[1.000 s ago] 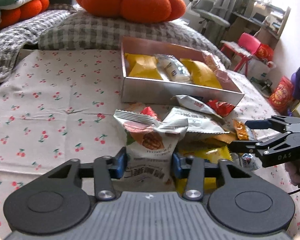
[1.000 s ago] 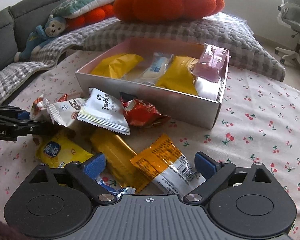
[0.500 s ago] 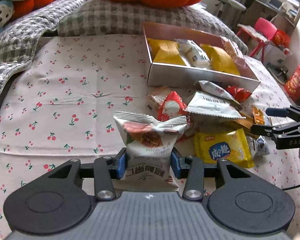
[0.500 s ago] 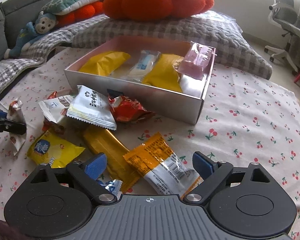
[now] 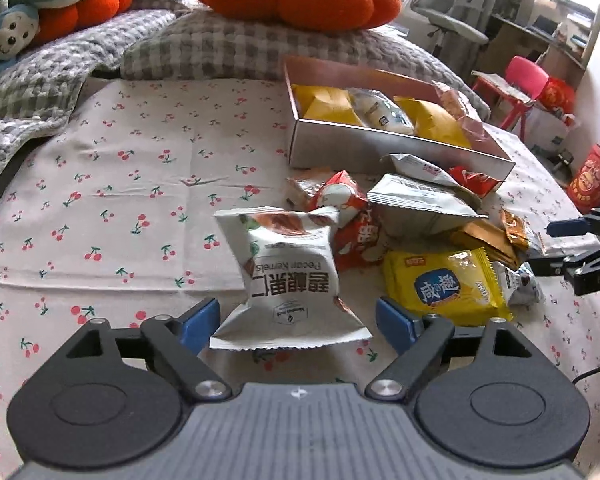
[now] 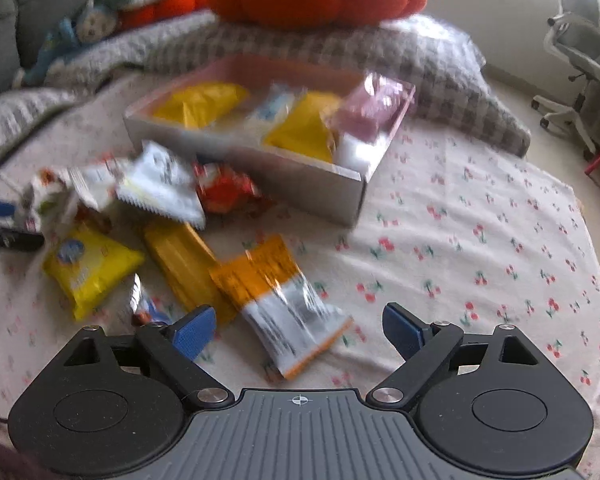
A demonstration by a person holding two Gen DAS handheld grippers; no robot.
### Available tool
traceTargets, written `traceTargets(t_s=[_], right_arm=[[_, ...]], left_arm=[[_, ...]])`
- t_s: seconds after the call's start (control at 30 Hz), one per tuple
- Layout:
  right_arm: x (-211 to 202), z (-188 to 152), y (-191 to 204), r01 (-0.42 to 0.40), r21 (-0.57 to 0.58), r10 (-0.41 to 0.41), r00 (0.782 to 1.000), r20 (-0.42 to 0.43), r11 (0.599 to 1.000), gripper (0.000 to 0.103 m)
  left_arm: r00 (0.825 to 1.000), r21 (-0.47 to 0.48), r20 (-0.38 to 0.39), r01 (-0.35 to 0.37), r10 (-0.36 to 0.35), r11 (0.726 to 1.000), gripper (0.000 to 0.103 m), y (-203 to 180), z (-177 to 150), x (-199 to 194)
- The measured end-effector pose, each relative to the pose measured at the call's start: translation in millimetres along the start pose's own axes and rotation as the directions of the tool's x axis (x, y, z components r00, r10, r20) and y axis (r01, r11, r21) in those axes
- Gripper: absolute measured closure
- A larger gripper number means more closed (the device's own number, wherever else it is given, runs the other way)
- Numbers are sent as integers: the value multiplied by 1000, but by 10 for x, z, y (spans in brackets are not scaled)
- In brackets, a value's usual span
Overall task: Organize snacks
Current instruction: 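Grasp the white nut-kernel packet with the left tool and lift it, then grasp the orange-and-white packet with the right tool while the left tool holds the nut packet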
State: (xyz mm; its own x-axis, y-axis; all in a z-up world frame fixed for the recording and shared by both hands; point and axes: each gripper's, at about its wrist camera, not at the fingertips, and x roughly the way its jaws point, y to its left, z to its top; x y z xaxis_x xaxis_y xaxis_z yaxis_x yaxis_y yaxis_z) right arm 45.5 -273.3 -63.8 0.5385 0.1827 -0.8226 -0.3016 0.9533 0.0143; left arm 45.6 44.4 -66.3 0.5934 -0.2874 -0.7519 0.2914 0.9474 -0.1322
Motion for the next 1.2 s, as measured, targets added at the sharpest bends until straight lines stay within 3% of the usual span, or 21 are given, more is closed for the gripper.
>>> traceTargets(t_s=[0.17, 0.6, 0.8, 1.2], right_arm=[[-1, -46, 19, 25, -34, -25, 1000, -5, 999, 14], [70, 62, 15, -3, -12, 3, 1000, 11, 1000, 36], [84, 103, 53, -38, -3, 38, 999, 8, 999, 56], [72, 215, 85, -15, 61, 18, 998, -59, 998, 63]], left_arm=[[998, 43, 54, -32, 30, 999, 24, -68, -10, 8], [997, -47, 69, -41, 45, 998, 50, 14, 20, 44], [997, -66, 53, -44, 47, 997, 56, 25, 48, 52], [999, -172, -25, -24, 20, 985, 65, 162, 173, -32]])
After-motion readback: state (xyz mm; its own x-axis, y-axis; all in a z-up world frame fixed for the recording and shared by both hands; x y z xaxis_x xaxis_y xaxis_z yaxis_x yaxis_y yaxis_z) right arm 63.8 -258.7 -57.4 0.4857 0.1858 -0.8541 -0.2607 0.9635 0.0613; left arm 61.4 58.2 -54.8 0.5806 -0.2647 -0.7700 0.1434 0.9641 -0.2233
